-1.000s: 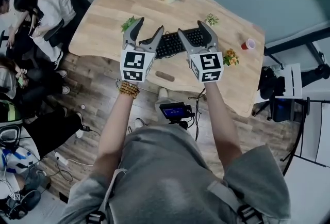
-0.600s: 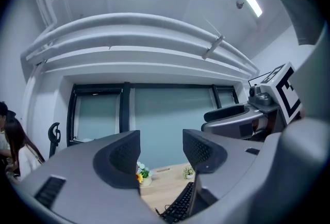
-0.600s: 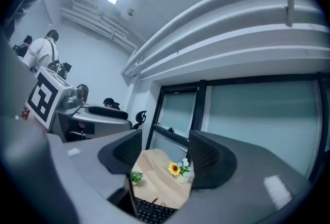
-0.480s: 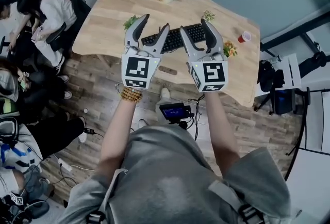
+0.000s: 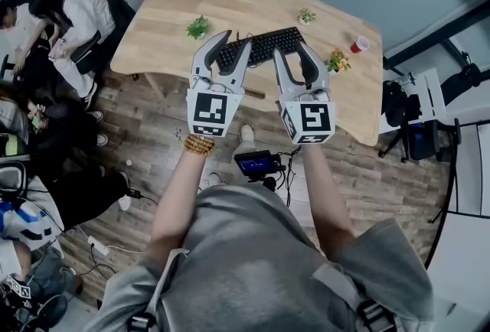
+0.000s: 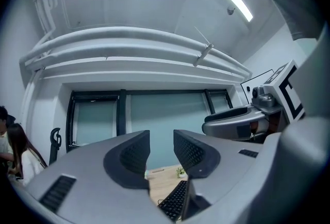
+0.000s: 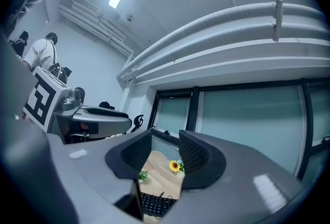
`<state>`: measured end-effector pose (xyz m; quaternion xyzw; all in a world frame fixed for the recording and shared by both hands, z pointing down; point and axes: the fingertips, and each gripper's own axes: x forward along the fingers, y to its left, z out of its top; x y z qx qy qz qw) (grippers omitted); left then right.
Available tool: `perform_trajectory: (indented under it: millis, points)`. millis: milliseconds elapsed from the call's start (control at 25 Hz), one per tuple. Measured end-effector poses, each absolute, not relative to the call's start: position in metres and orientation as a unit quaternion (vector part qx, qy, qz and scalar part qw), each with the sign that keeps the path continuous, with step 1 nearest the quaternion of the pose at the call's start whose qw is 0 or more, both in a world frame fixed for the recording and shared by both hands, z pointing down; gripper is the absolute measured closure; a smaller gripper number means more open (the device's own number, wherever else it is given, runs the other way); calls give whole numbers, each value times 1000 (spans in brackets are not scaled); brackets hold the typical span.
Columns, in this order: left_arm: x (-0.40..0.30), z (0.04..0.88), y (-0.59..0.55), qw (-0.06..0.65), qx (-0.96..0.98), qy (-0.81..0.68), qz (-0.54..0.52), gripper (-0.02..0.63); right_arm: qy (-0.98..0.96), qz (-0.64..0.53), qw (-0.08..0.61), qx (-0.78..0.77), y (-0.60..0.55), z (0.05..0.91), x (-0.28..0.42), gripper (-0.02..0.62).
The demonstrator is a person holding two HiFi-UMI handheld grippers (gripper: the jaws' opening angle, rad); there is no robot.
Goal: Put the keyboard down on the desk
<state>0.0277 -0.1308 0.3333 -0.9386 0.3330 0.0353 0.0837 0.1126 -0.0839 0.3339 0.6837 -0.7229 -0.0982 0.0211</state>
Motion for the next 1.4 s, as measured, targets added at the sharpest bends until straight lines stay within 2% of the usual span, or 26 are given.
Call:
perform_trajectory:
  millis: [520, 920, 1400]
  points:
    - [-16, 385, -95, 56, -935, 351, 12, 546, -699, -41, 17, 713, -34, 394, 97, 526]
    - [-31, 418, -89, 35, -936, 349, -10, 574, -699, -21, 43, 714, -20, 426, 80, 551]
    - [-39, 466, -83, 2, -932, 360, -50, 589, -691, 23, 84, 718, 7, 479, 96, 565]
